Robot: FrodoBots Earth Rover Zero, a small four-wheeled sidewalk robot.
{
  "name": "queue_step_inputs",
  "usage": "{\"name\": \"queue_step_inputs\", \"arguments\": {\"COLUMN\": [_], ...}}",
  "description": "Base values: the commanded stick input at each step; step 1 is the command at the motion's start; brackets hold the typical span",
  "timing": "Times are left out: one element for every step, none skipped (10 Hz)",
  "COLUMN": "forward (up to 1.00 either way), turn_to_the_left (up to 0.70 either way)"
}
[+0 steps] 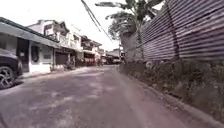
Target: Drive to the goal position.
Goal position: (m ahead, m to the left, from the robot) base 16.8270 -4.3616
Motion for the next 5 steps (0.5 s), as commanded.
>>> {"name": "queue_step_inputs", "arguments": {"forward": [0.7,0.7,0.7,0.7,0.7], "turn_to_the_left": [0.0,0.0,0.0,0.0,0.0]}}
